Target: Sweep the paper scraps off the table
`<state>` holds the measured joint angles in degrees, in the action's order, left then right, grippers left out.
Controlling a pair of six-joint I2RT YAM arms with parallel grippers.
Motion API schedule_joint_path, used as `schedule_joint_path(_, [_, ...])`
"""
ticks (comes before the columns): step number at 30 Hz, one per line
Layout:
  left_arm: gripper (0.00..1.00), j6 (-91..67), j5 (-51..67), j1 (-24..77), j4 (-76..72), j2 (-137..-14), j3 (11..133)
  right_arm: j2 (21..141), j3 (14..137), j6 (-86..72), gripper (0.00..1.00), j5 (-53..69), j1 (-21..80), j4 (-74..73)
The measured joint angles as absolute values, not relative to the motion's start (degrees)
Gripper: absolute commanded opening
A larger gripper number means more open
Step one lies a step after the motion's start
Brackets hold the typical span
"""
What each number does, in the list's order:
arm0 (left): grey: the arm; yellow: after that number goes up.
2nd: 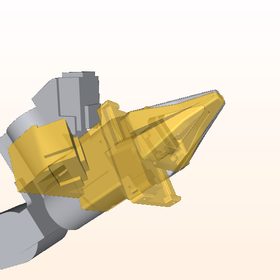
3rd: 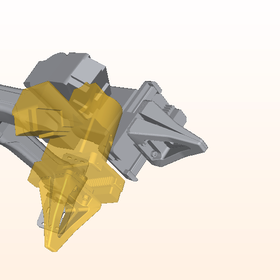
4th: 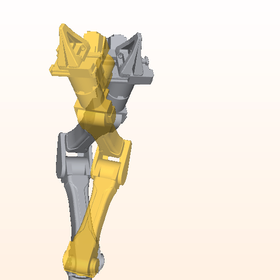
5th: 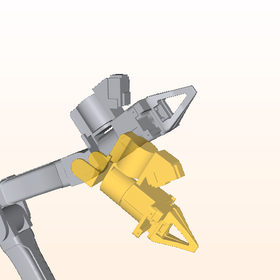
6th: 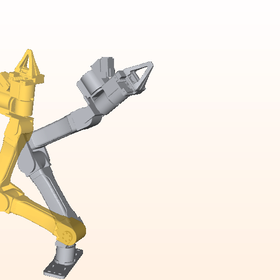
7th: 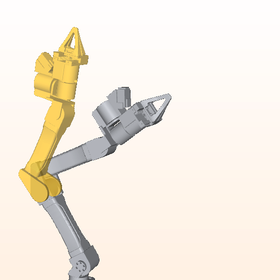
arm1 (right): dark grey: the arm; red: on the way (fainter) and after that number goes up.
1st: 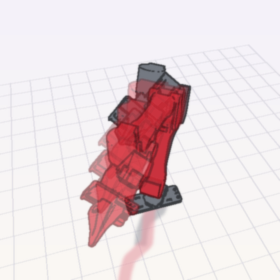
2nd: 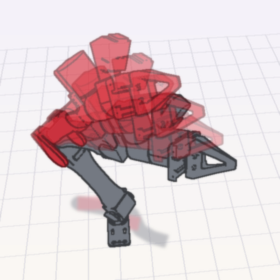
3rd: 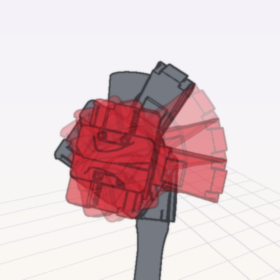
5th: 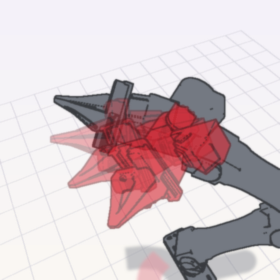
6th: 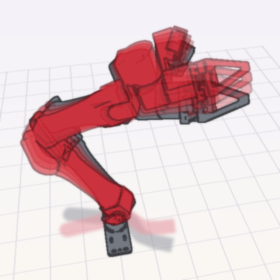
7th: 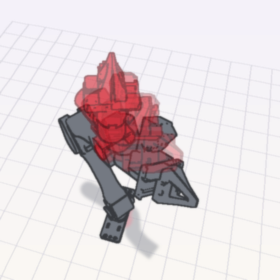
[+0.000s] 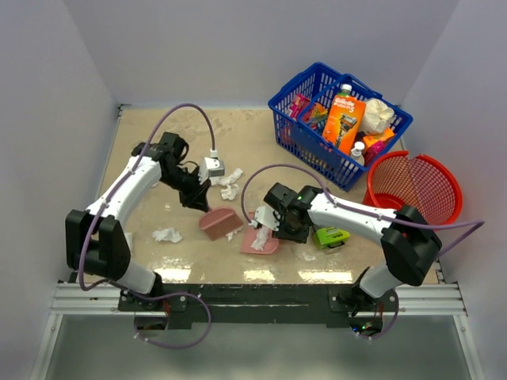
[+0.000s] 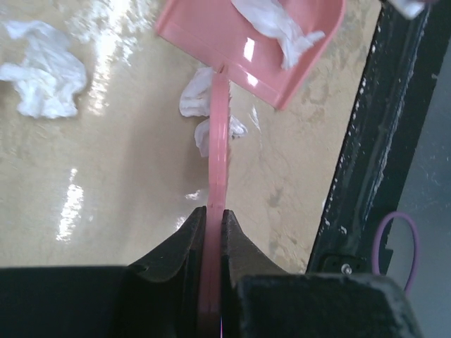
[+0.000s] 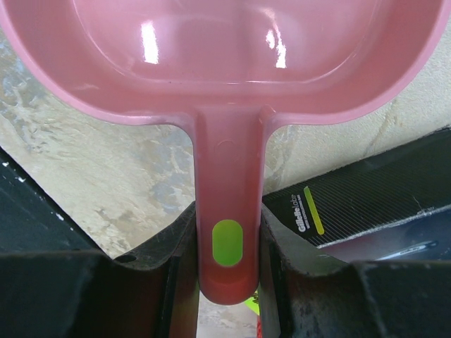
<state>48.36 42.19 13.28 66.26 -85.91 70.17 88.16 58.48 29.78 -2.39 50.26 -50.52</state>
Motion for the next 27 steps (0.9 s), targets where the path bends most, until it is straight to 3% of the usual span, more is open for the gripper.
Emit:
schedule_joint_path(6, [0.0,46.57,44.42,13.26,64.03,-91.26,77.1,90.87,60.27,29.71,0.0,-2.07,50.26,-50.3])
schedule_joint_path(13, [0.0,46.33,45.21,12.95,68.66,-88.2,77.91,91.11,60.71,28.88,0.0,-2.02,49.63,-50.15])
schedule_joint_path(20, [0.0,31.35,34.68,11.25,60.07,-80.12,77.78,91.11,60.69,28.01,0.0,-2.09,48.42,-50.63])
schedule_joint_path(27, [0.0,27.11,26.24,11.79,57.28,-85.17,79.48,91.92,61.52,27.11,0.0,-2.04,48.42,-51.24])
